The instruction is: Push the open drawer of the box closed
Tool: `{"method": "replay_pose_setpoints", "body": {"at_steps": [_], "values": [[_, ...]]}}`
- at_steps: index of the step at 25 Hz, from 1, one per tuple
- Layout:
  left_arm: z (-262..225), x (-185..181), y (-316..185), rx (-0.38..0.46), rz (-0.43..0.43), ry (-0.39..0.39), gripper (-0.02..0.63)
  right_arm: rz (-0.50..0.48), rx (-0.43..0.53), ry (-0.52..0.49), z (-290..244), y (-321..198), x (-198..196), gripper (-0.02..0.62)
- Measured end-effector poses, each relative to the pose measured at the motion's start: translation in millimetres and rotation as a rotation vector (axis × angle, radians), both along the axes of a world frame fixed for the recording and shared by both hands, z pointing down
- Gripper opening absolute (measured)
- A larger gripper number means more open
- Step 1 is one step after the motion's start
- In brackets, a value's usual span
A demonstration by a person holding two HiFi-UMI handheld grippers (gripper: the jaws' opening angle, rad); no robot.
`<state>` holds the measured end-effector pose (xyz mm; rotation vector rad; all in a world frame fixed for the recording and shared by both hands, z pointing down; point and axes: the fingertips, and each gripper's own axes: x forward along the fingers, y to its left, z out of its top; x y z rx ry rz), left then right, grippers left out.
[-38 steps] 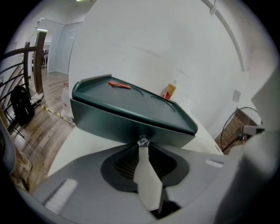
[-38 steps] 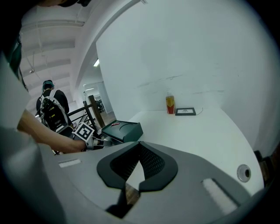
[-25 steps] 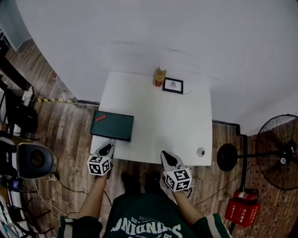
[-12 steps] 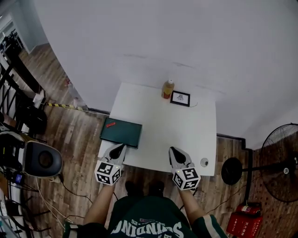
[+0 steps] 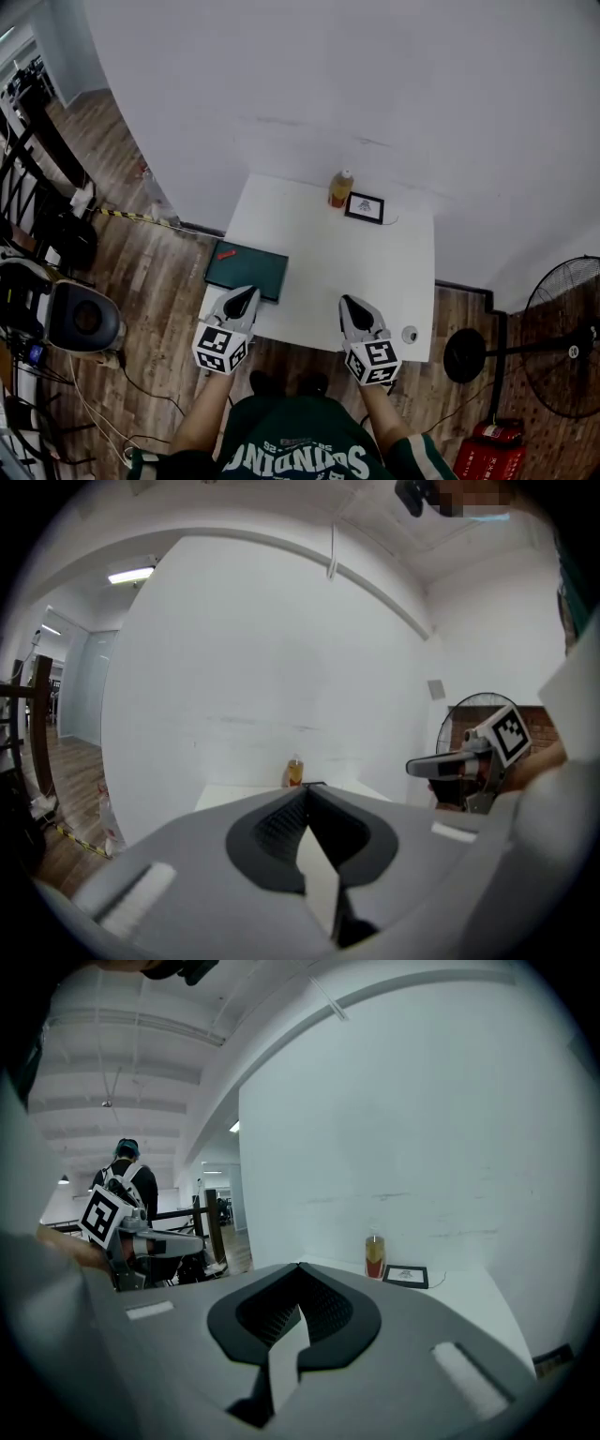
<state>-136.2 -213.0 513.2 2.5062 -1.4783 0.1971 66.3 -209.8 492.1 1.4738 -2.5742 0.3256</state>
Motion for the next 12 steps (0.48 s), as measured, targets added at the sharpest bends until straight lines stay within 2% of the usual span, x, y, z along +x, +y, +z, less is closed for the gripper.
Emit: {"method": "replay_pose_setpoints", "body": {"at_steps": [12], "values": [[1.3,-7.5,8.7,-0.007,-0.01,0.0,0.052,-0.024,-0.002,0.011,-0.1,6.6,-12.7,0.0]]}}
